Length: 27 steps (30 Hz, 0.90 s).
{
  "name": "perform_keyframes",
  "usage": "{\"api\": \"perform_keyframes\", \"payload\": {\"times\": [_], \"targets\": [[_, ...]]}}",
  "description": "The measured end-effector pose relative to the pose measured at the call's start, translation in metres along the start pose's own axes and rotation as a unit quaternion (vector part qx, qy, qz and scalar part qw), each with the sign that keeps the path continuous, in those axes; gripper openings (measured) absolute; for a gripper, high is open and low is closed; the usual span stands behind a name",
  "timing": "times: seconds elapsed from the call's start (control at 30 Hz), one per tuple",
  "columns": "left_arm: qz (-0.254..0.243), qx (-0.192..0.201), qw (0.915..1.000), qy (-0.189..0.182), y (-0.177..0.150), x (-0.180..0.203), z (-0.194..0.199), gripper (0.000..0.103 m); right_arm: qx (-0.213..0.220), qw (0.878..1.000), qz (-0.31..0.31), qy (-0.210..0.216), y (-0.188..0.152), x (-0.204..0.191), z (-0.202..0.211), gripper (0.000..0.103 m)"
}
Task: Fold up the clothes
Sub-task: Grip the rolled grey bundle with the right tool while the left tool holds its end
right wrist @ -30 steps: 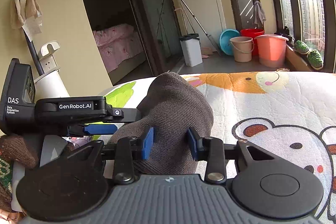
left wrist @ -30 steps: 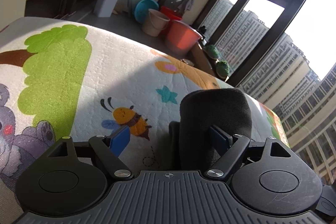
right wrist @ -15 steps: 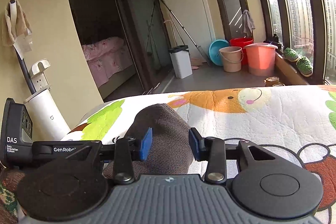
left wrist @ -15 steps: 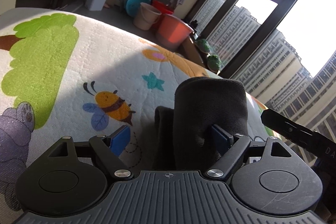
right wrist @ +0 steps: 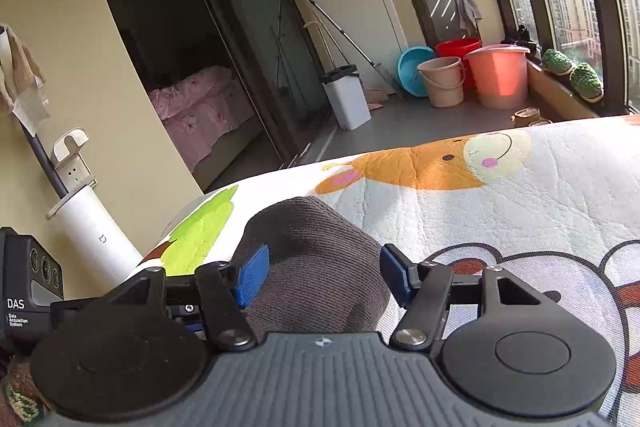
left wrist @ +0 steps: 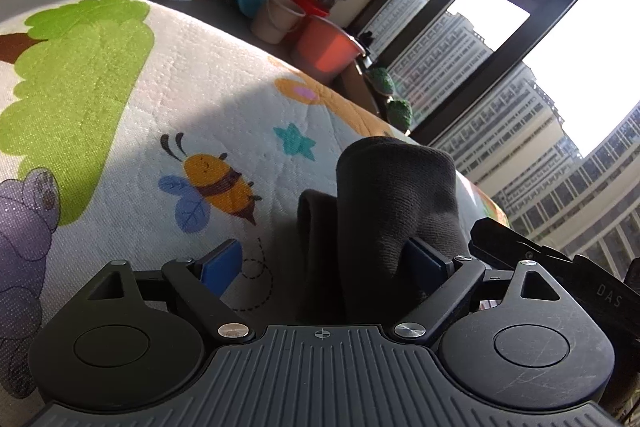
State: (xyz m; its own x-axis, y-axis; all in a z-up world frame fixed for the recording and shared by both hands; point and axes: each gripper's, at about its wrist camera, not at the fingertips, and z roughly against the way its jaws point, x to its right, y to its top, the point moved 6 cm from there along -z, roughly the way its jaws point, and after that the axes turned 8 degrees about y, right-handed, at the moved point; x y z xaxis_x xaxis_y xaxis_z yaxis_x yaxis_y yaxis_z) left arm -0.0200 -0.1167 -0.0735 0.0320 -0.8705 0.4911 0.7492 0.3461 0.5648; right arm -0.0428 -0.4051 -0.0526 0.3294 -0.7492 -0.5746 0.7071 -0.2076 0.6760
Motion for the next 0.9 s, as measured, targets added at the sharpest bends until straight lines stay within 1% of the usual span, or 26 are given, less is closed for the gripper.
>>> {"api": "perform_keyframes", "payload": {"times": [0.1,0.17,0.2,0.23,0.27,0.3,0.33,0.37,0.4,0.43,0.57,0.63,0.67,0.7,0.73,0.8,0.87,0.9], "targets": [[0.016,-0.014,0.9996,-0.016,-0.001,0.001,-0.004,0.093,-0.017,0.997,-0.07,0.027,-0.015,0.022,-0.004,0.083],[0.019,-0.019,0.9995,-0.018,-0.001,0.001,-0.006,0.093,-0.016,0.994,-0.1,0.049,-0.018,0.027,-0.009,0.084],[0.018,-0.021,0.9994,-0.021,-0.002,0.001,-0.007,0.093,-0.016,0.992,-0.114,0.06,-0.019,0.029,-0.011,0.082],[0.017,-0.02,0.9994,-0.022,-0.002,0.001,-0.007,0.093,-0.015,0.989,-0.128,0.071,-0.02,0.032,-0.014,0.074],[0.017,-0.019,0.9994,-0.023,-0.002,0.001,-0.008,0.093,-0.014,0.986,-0.143,0.082,-0.02,0.034,-0.017,0.07],[0.017,-0.019,0.9994,-0.024,-0.001,0.002,-0.009,0.091,-0.013,0.983,-0.157,0.094,-0.021,0.036,-0.019,0.066],[0.017,-0.015,0.9994,-0.028,-0.001,0.003,-0.008,0.085,-0.013,0.98,-0.171,0.105,-0.022,0.039,-0.022,0.065],[0.018,-0.01,0.9993,-0.032,0.0,0.005,-0.008,0.081,-0.014,0.981,-0.165,0.106,-0.02,0.037,-0.024,0.064],[0.016,-0.007,0.9989,-0.044,0.0,0.01,-0.007,0.07,-0.015,0.982,-0.156,0.105,-0.018,0.035,-0.027,0.061],[0.012,-0.004,0.9989,-0.046,0.001,0.014,-0.007,0.065,-0.016,0.983,-0.151,0.105,-0.016,0.034,-0.028,0.058],[-0.006,0.005,0.9981,-0.061,0.01,0.033,-0.009,0.065,-0.002,0.99,-0.107,0.087,0.006,0.03,-0.023,0.057],[-0.005,0.012,0.9979,-0.064,0.018,0.04,-0.014,0.065,0.01,0.994,-0.079,0.072,0.019,0.028,-0.022,0.057],[-0.007,0.017,0.9981,-0.058,0.021,0.041,-0.017,0.066,0.01,0.996,-0.067,0.061,0.022,0.029,-0.025,0.057],[-0.016,0.028,0.9988,-0.038,0.023,0.042,-0.023,0.069,0.008,0.997,-0.056,0.049,0.024,0.03,-0.028,0.058],[-0.023,0.032,0.9991,-0.018,0.024,0.041,-0.028,0.072,0.005,0.998,-0.057,0.038,0.023,0.034,-0.032,0.059],[-0.024,0.031,0.9992,0.011,0.02,0.036,-0.04,0.085,0.001,0.998,-0.063,0.015,0.017,0.043,-0.04,0.064],[-0.009,0.033,0.9994,0.001,0.019,0.033,-0.036,0.084,0.008,0.997,-0.079,0.025,0.014,0.048,-0.039,0.065],[-0.003,0.042,0.9991,0.0,0.02,0.032,-0.03,0.081,0.014,0.996,-0.08,0.026,0.012,0.049,-0.037,0.066]]}}
